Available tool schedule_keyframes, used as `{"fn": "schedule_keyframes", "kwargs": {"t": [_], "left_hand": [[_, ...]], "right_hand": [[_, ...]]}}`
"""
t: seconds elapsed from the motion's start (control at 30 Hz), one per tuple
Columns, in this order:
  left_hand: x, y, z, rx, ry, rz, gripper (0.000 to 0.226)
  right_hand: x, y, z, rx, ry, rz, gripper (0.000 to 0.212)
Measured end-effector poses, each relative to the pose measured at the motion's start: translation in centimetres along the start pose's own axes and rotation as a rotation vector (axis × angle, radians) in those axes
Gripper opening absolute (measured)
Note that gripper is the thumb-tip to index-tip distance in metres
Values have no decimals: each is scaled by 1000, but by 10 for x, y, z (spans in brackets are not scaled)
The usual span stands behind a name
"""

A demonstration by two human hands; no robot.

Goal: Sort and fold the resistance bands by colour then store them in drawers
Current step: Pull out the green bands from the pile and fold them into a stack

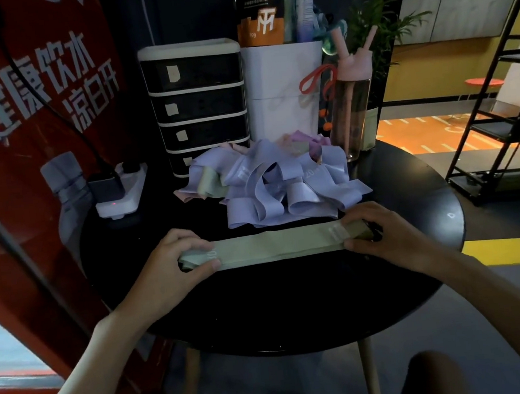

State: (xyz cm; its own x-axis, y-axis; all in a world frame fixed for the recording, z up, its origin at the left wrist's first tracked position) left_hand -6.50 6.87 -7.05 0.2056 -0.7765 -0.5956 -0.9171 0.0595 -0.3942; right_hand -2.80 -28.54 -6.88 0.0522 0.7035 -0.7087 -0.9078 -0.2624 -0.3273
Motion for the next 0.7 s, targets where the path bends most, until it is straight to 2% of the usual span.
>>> {"fn": "schedule_keyframes", "kwargs": {"t": [0.2,0.43,0.7], "left_hand": [[2,3,-1,25,-11,32,36],[-2,1,0,3,27,45,40],[-2,1,3,-31,31,75,37]], "right_hand": [[0,0,-3,8,-13,5,28],[3,1,-7,42,-30,25,33],[2,2,-5,71,-17,75,32]]}}
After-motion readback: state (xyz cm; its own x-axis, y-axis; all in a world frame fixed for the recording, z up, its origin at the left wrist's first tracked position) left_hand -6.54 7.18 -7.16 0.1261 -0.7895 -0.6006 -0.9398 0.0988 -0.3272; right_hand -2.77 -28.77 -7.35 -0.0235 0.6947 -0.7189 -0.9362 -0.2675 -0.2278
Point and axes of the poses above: each hand's wrist, its own y-axis away from the middle knuckle, its own x-axis out of the palm, z = x × y, the point moved 8 cm from there along -y, towards the middle knuckle, and after that the axes turned 5 degrees about -z, right-handed, at the moved point
